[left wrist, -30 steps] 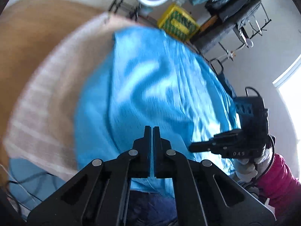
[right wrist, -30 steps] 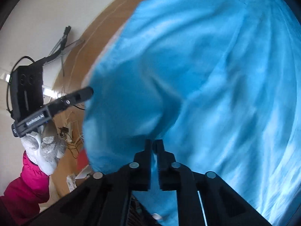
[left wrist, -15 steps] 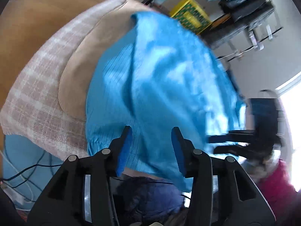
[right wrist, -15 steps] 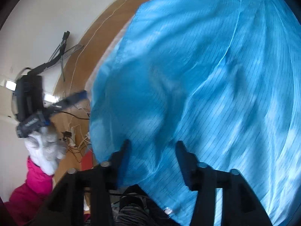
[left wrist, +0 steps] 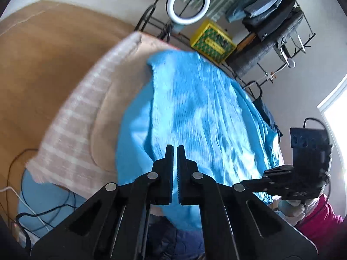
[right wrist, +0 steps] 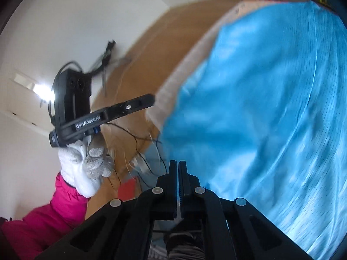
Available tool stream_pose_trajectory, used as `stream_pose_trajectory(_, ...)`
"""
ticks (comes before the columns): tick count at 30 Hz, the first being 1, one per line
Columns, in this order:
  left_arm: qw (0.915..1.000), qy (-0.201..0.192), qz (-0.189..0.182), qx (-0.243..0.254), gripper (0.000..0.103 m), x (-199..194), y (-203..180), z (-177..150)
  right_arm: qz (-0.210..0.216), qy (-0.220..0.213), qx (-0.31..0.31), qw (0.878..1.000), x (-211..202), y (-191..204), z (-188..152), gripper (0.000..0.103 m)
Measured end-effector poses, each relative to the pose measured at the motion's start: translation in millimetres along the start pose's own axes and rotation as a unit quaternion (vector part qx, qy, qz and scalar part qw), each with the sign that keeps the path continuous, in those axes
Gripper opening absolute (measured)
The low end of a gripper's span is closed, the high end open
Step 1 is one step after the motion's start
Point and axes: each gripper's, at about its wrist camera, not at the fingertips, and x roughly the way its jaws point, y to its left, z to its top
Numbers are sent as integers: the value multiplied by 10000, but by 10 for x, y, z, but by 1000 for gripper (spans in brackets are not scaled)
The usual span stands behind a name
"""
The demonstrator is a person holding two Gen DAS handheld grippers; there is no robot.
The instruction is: Fold large clothes
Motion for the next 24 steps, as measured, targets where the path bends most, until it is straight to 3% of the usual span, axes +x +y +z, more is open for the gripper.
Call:
stream_pose_trajectory(2,9998,44,-32,-181,1,52,76,-48,-588,48,-143,9982,66,21,-31,7)
stream_pose_trajectory(3,9991,281,-93,-318,13,152,128,-108,-671,181,-77,9976,106,-56,-54,10)
stream_pose_trajectory(4,9980,451,-187,-404,30,232,147,-160,-713,305,24,9970,146,-150,-86,27)
stream_pose_trajectory(5,9972,549,-233,-454,35,321,178,-257,-823,342,102,9960,168,-234,-119,42)
stream_pose_trajectory(8,9977,540,130,-381,36,459,206,-377,-1075,311,209,9935,156,-367,-195,42)
stream_pose_trajectory(9,9977,459,351,-365,36,472,230,-381,-1104,323,249,9931,139,-417,-199,42)
stream_pose_trajectory(11,9970,226,440,-597,36,453,355,-368,-1201,300,300,9919,136,-468,-190,42)
stream_pose_trajectory(15,9925,-134,648,-1031,49,434,603,-343,-1221,228,275,9919,124,-524,-177,42)
stream_pose_trajectory(21,9944,247,258,-998,47,710,691,-377,-1203,297,137,9922,472,-408,161,42)
stream_pose_trajectory(24,9968,264,128,-749,10,775,582,-391,-1247,372,239,9912,700,-413,371,42)
